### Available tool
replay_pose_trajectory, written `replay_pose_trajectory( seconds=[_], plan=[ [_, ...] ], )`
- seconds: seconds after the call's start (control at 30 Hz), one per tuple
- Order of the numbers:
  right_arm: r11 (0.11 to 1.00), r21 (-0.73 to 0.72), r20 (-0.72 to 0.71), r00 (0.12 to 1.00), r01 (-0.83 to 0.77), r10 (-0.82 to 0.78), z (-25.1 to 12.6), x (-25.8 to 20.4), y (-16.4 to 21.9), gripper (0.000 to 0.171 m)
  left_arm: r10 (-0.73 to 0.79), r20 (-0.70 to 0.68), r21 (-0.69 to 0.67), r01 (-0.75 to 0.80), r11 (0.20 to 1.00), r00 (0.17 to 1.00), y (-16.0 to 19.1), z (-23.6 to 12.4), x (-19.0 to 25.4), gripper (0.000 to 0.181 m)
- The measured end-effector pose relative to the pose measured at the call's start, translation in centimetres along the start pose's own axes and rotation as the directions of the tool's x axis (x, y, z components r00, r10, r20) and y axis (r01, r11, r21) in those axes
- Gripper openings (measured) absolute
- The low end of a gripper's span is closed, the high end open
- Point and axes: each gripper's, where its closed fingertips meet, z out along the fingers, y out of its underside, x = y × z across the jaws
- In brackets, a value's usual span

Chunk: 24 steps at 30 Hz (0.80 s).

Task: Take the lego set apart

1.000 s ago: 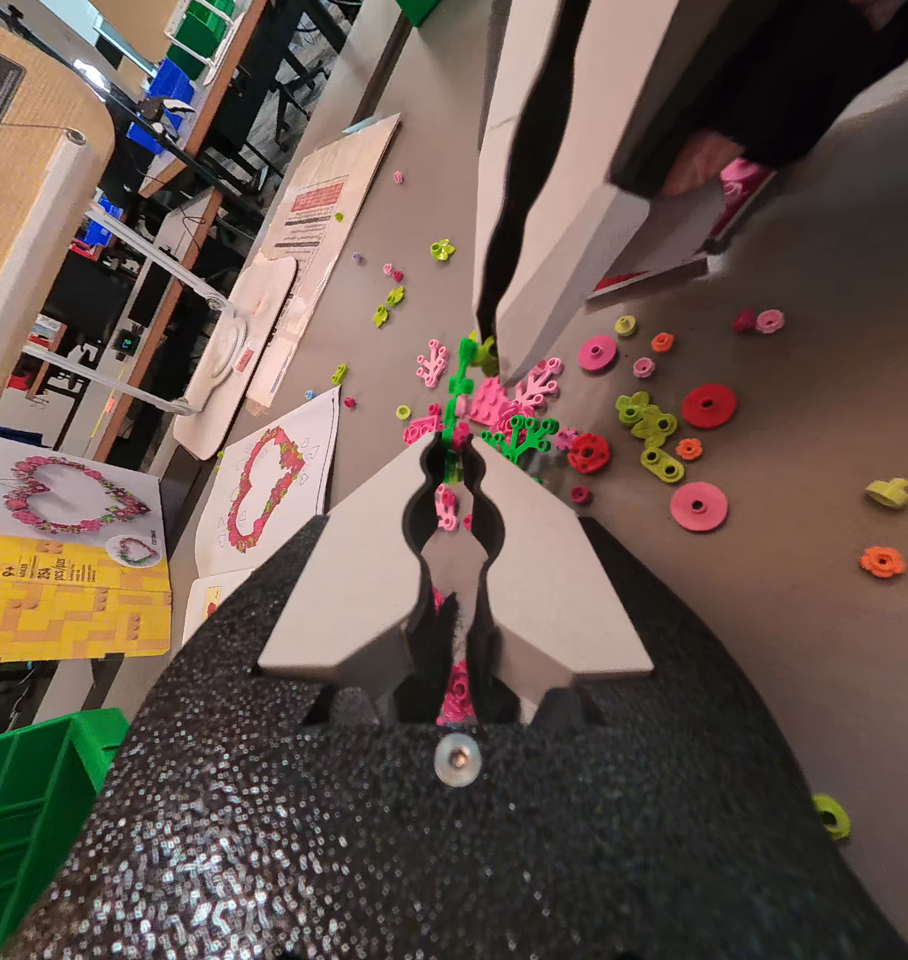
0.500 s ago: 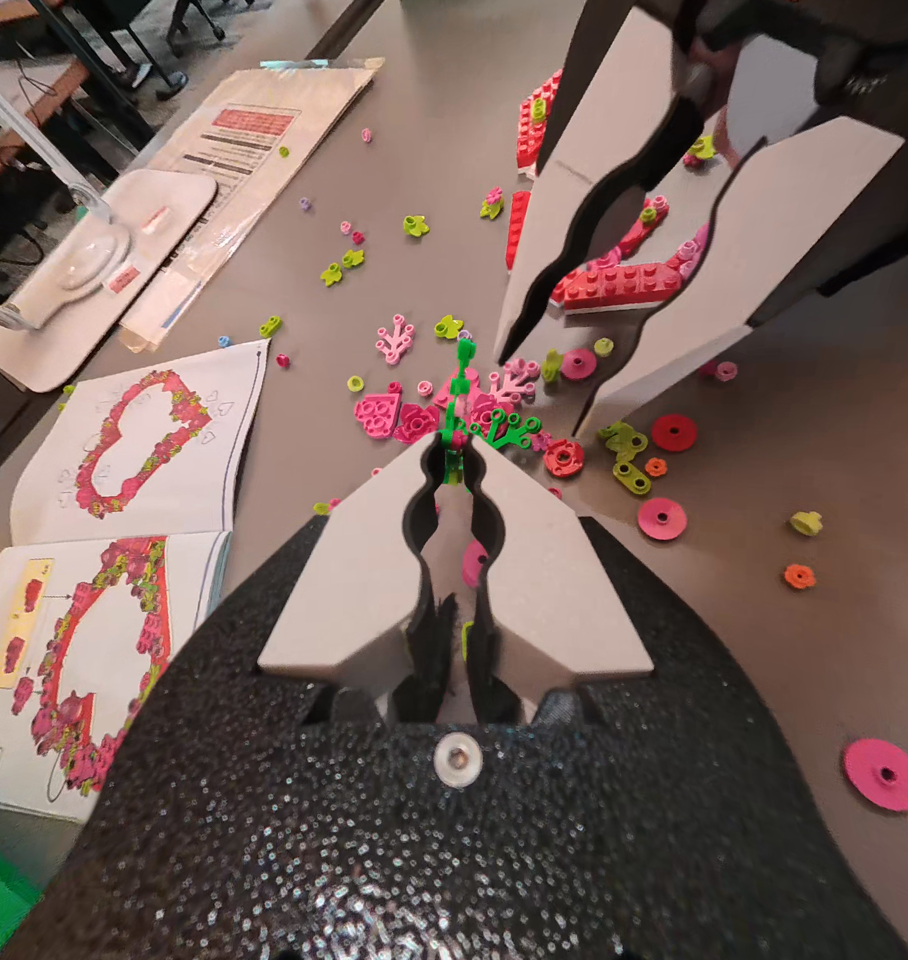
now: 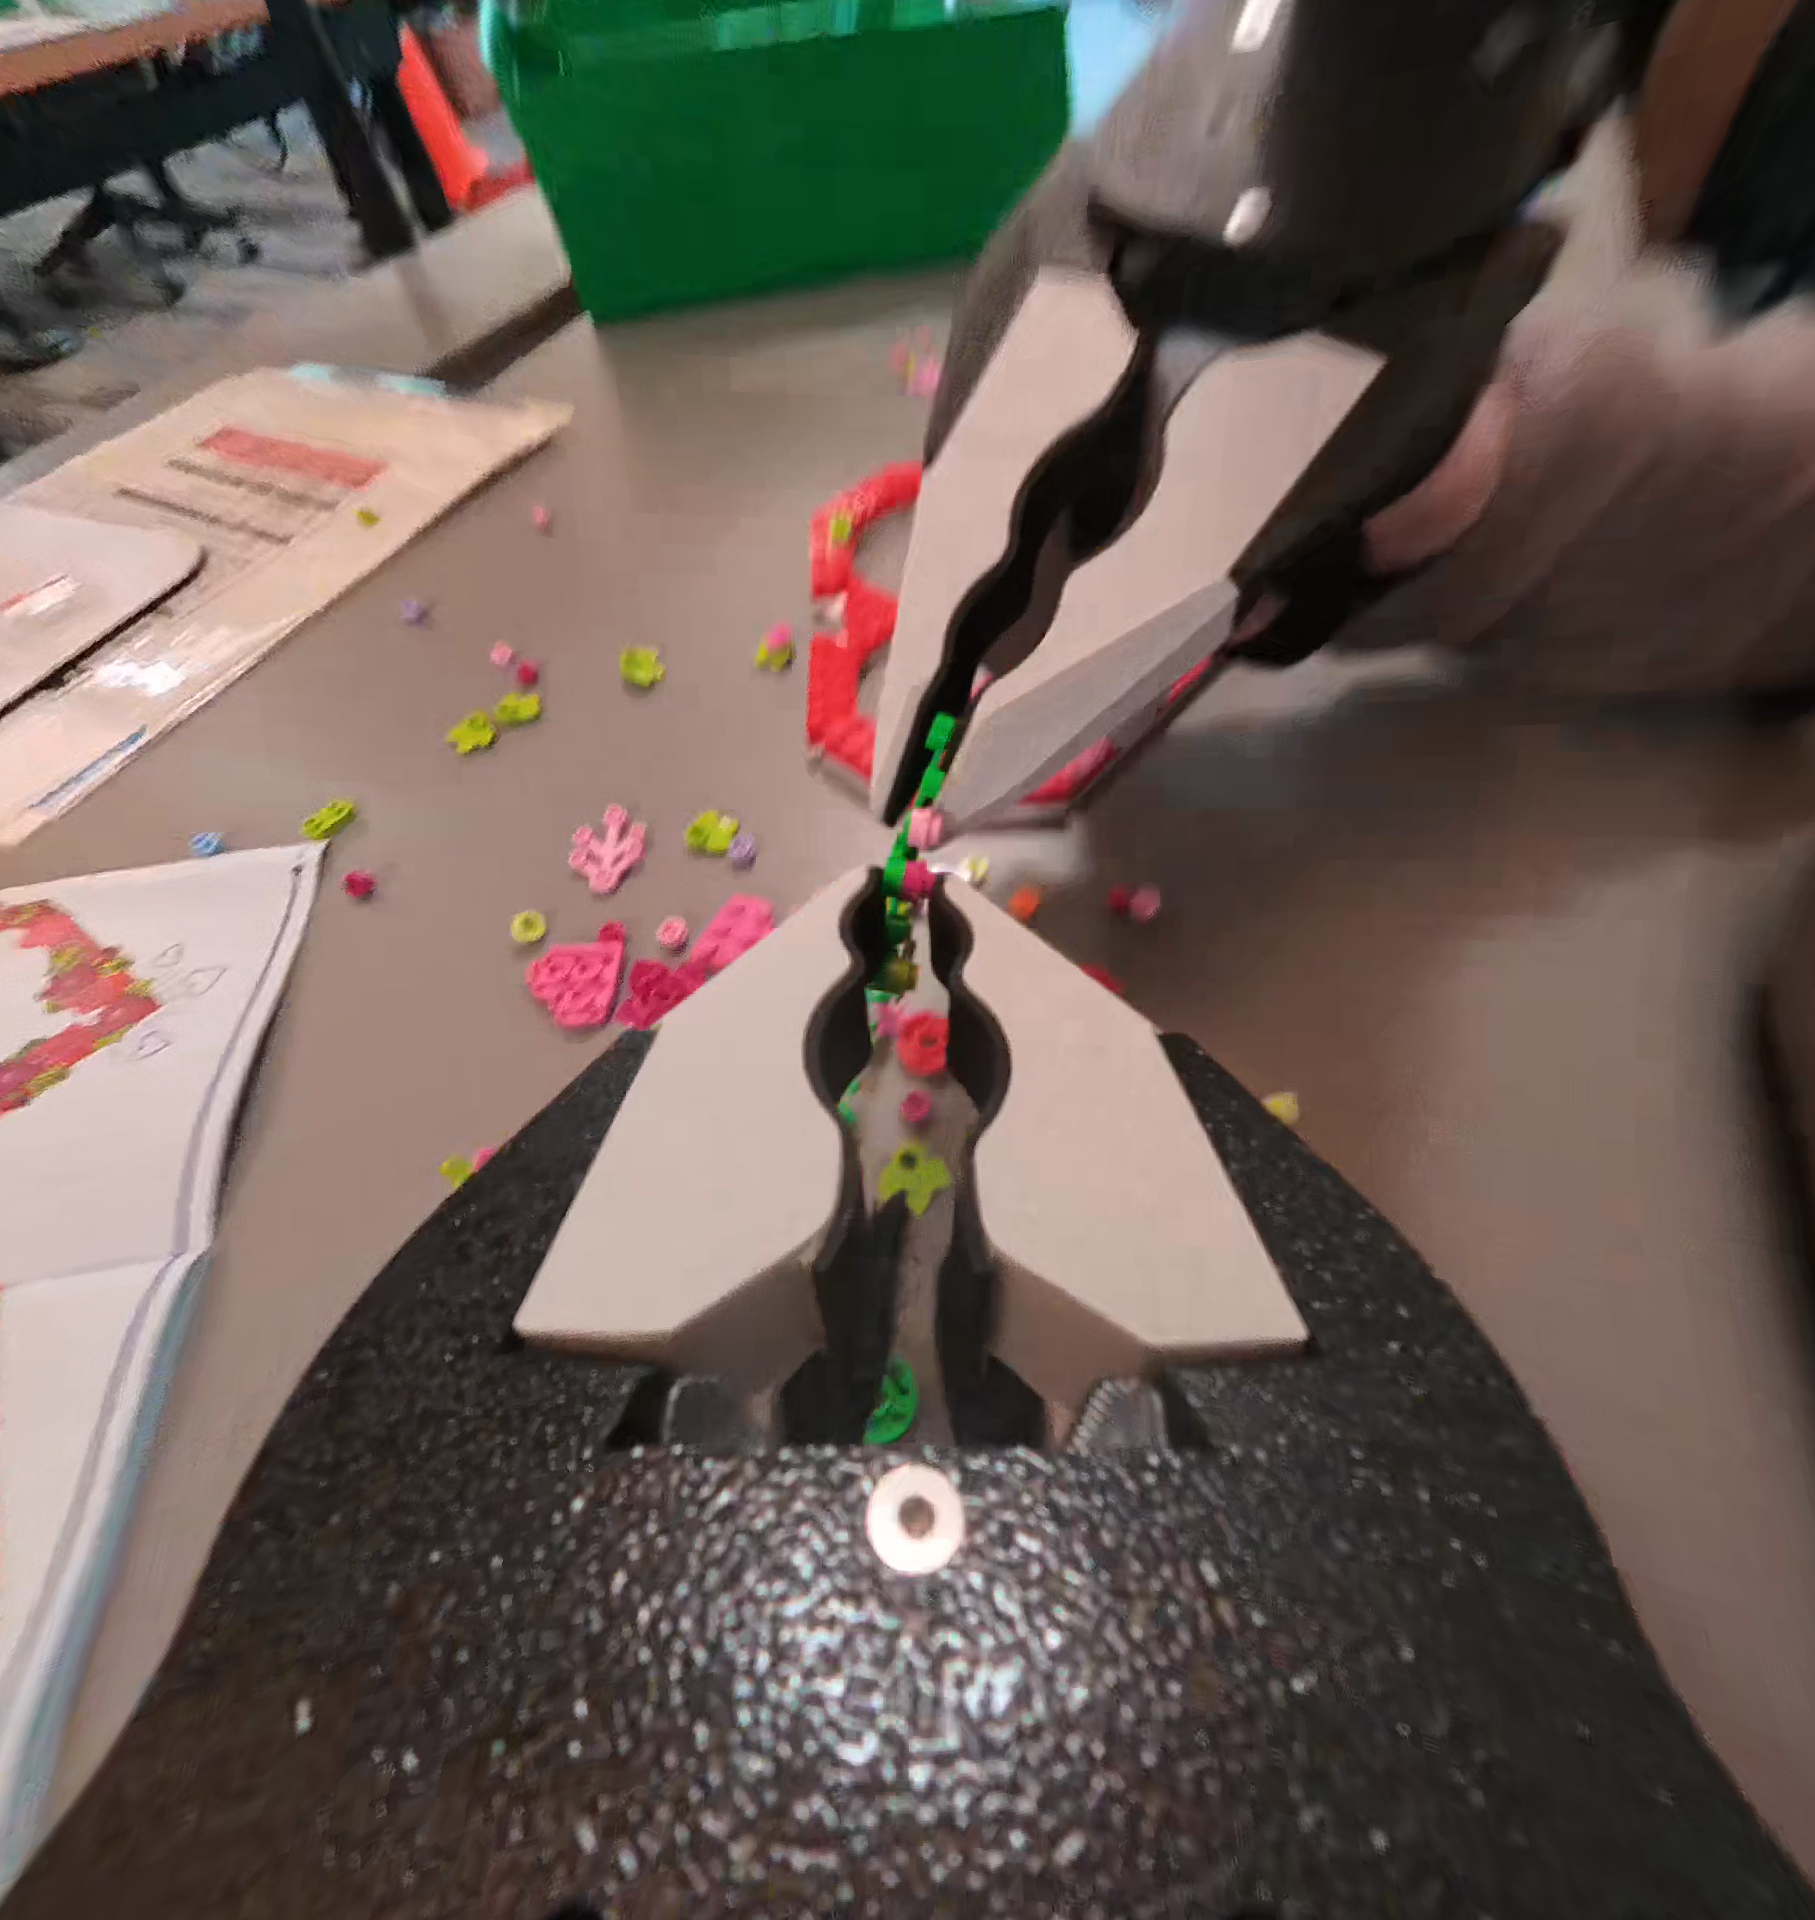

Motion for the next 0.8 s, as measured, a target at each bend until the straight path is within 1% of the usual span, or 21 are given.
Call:
replay_pose_trajectory(
  seconds=[0.07, 0.13, 0.17, 0.23, 0.33, 0.37, 0.47, 0.53, 0.57, 0.6, 0.63, 0.67, 0.7, 0.77, 0.8],
  plan=[
    [0.988, 0.094, 0.087, 0.989, -0.126, 0.118, -0.6, -0.3, -1.4, 0.003, -0.127, -0.105, 0.13, 0.14, 0.982, 0.986, -2.2, -1.0, 0.4, 0.008],
    [0.966, 0.15, 0.16, 0.969, -0.21, 0.186, -0.8, -0.7, -2.3, 0.003, -0.222, -0.215, 0.206, 0.267, 0.942, 0.951, -3.5, -1.9, 0.6, 0.007],
    [0.957, 0.167, 0.187, 0.961, -0.238, 0.206, -0.8, -0.9, -2.6, 0.003, -0.258, -0.251, 0.221, 0.315, 0.923, 0.933, -3.8, -2.2, 0.5, 0.008],
    [0.939, 0.2, 0.221, 0.947, -0.278, 0.233, -0.9, -1.1, -3.1, 0.002, -0.316, -0.296, 0.235, 0.389, 0.891, 0.902, -4.1, -2.4, 0.1, 0.015],
    [0.897, 0.271, 0.271, 0.922, -0.35, 0.277, -1.6, -0.8, -4.2, 0.003, -0.343, -0.288, 0.233, 0.413, 0.88, 0.894, -3.7, -2.4, -0.5, 0.03],
    [0.882, 0.288, 0.29, 0.912, -0.374, 0.292, -1.9, -0.7, -4.5, 0.003, -0.341, -0.295, 0.239, 0.415, 0.878, 0.893, -3.8, -2.4, -0.5, 0.03],
    [0.854, 0.307, 0.326, 0.889, -0.421, 0.321, -2.2, -0.5, -4.7, 0.002, -0.337, -0.355, 0.255, 0.437, 0.863, 0.872, -4.3, -2.7, 0.1, 0.015],
    [0.858, 0.296, 0.327, 0.889, -0.419, 0.321, -2.0, -0.7, -4.4, 0.002, -0.34, -0.414, 0.257, 0.467, 0.846, 0.844, -4.7, -2.8, 0.8, 0.007],
    [0.862, 0.296, 0.324, 0.892, -0.412, 0.315, -1.9, -0.7, -4.4, 0.003, -0.35, -0.431, 0.25, 0.483, 0.839, 0.832, -4.7, -2.7, 1.0, 0.006],
    [0.865, 0.296, 0.317, 0.896, -0.405, 0.311, -1.9, -0.7, -4.5, 0.002, -0.353, -0.437, 0.246, 0.487, 0.838, 0.827, -4.6, -2.6, 1.0, 0.002],
    [0.872, 0.297, 0.292, 0.907, -0.389, 0.305, -1.8, -0.6, -4.4, 0.003, -0.355, -0.427, 0.246, 0.485, 0.839, 0.832, -4.5, -2.5, 1.0, 0.001],
    [0.886, 0.3, 0.236, 0.927, -0.355, 0.291, -1.6, -0.2, -4.2, 0.003, -0.36, -0.404, 0.242, 0.477, 0.845, 0.841, -4.3, -2.3, 0.8, 0.001],
    [0.907, 0.298, 0.154, 0.953, -0.297, 0.262, -1.5, 0.4, -3.9, 0.012, -0.36, -0.38, 0.231, 0.465, 0.855, 0.852, -4.0, -2.1, 0.6, 0.001],
    [0.961, 0.255, -0.013, 0.994, -0.103, 0.11, -1.4, 0.8, -3.3, 0.026, -0.375, -0.326, 0.209, 0.453, 0.867, 0.868, -3.4, -1.8, 0.1, 0.001],
    [0.975, 0.222, -0.085, 0.996, 0.006, 0.014, -1.4, 0.8, -3.2, 0.026, -0.377, -0.307, 0.196, 0.446, 0.873, 0.874, -3.1, -1.7, 0.0, 0.001]
  ],
)
